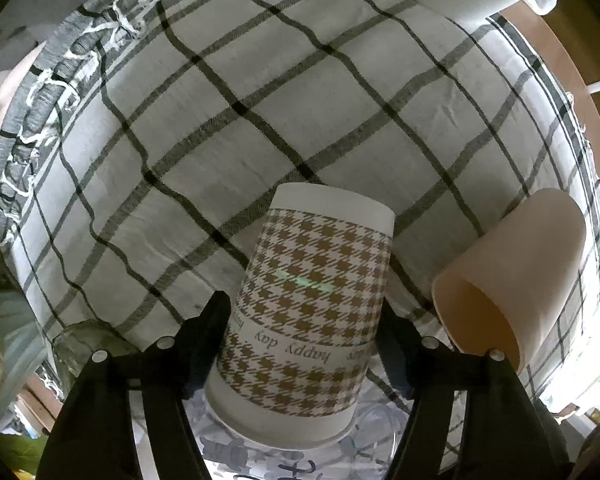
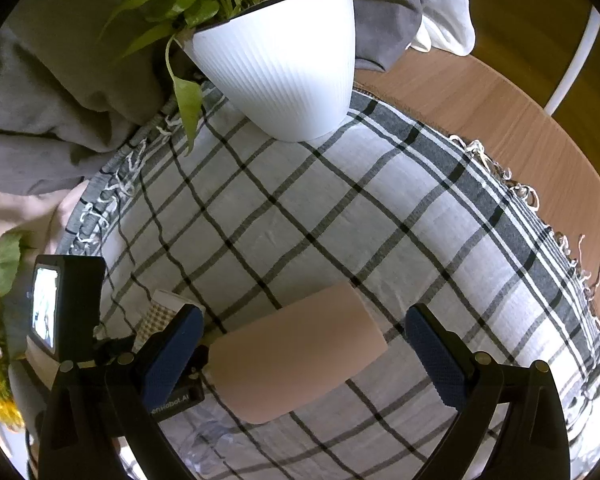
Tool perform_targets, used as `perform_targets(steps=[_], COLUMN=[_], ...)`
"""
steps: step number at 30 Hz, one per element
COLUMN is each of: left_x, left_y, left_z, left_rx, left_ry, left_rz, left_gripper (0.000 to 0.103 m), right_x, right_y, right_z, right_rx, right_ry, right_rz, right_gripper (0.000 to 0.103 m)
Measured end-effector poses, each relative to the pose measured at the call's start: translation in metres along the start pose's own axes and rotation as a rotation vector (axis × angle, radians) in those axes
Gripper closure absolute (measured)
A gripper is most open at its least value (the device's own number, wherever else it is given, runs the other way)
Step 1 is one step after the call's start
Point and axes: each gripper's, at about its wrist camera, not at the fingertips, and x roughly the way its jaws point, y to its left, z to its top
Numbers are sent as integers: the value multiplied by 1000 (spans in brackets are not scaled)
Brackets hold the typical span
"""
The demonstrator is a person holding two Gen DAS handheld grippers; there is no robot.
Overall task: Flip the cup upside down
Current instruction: 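Lift the houndstooth cup with the left gripper and tilt it upright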
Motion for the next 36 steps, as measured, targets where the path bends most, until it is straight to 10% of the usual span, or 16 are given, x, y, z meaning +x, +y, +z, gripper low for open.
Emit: perform_targets(steps=[12, 36], left_x=[-49, -137], left_y=[-6, -21], left_z=[-17, -173], left_rx=[-96, -390], left_ry=[-139, -411], left_rz=[24, 78], left_gripper=[35, 38], right_x=[-16, -71], right_y=[-3, -12], right_z=[-1, -56], right_rx=[-22, -214], right_ry=[-27, -33], right_rz=[29, 134], right_gripper=[1, 1])
